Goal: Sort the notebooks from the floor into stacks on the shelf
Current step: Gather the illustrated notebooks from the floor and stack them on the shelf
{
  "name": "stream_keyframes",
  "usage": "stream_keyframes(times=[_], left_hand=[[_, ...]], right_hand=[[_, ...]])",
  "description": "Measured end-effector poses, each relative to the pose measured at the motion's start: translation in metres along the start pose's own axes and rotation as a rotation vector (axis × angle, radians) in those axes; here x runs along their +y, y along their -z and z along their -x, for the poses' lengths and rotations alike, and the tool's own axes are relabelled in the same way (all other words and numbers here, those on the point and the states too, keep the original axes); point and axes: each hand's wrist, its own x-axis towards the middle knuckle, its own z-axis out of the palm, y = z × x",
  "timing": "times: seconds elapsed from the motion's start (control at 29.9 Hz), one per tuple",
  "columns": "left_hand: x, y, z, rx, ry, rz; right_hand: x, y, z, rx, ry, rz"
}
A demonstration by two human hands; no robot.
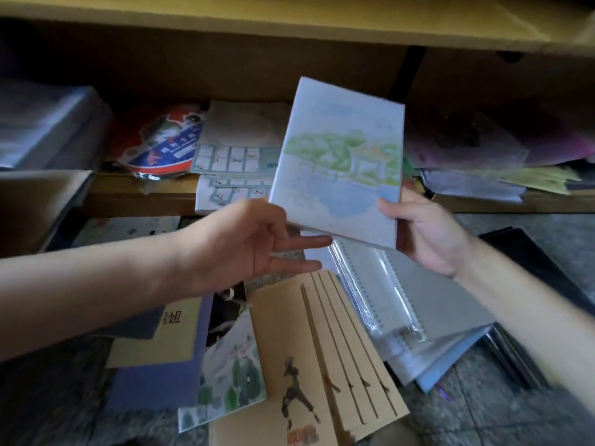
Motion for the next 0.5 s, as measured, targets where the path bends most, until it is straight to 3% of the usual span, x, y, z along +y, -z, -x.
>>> stream_keyframes(times=[0.3, 0.5], left_hand=[[0.048, 0.029, 0.030, 0.316, -0.299, 0.023], [0.079, 0.054, 0.059, 0.461, -0.521, -0.038]], right_hand=[[-0.052, -0.072, -0.039, -0.086, 0.251, 0.345], [-0.066, -0.122, -0.069, -0.186, 0.322, 0.194]])
